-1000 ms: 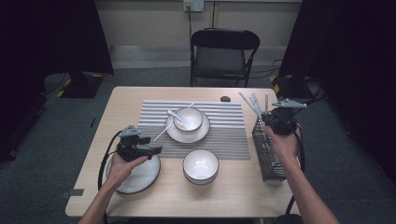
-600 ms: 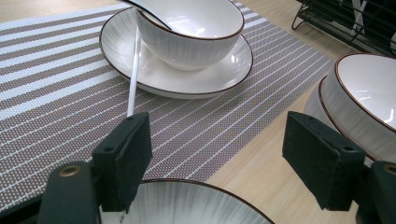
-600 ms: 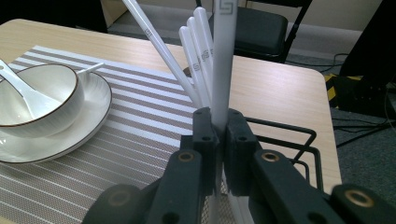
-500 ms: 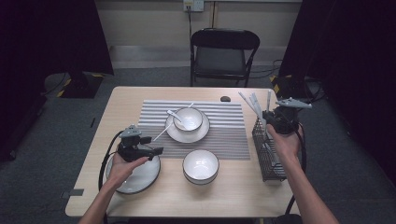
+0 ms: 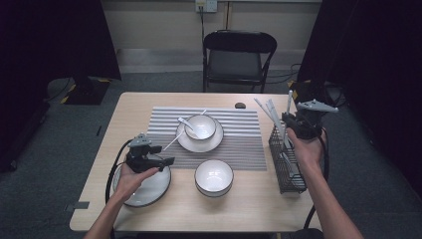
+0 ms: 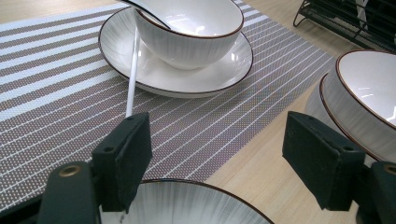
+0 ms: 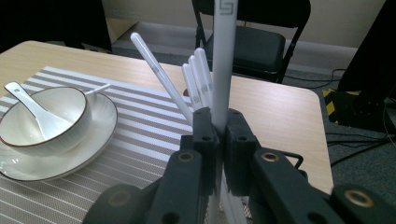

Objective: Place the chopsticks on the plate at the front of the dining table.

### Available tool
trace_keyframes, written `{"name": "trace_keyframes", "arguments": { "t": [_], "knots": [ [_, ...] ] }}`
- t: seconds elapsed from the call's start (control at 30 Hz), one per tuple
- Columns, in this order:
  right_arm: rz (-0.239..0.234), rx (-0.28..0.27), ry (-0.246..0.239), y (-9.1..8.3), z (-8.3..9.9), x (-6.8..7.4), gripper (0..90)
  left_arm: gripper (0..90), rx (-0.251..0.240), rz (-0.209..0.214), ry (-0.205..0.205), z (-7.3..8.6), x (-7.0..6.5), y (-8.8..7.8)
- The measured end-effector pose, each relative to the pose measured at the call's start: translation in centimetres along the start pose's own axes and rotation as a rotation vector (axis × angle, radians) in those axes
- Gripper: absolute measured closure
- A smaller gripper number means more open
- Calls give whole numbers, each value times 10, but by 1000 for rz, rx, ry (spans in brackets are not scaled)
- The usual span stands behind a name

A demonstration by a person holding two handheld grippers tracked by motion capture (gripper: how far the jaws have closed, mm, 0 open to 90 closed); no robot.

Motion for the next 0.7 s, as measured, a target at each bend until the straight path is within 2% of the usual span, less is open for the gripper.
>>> {"name": "trace_keyframes", "arguments": {
  "t": [0.23, 0.43, 0.7],
  "knots": [
    [-2, -29, 3, -4, -9, 3, 854, 239, 2, 0, 6, 0, 0, 0],
    [29, -43, -11, -8, -17, 1, 854, 239, 1, -1, 8, -1, 0, 0],
    [31, -70, -10, -13, -25, 0, 854, 249, 2, 0, 6, -1, 0, 0]
  ]
}}
Point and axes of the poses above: each handheld gripper's, and its own axes: y roughly forward along the jaws, z roughly out of its underside, x roughly to its left, the point moved 7 cm from there along y, roughly forward along the jaws, and after that the axes turned 11 degrees about -y, right-handed, at the moved point
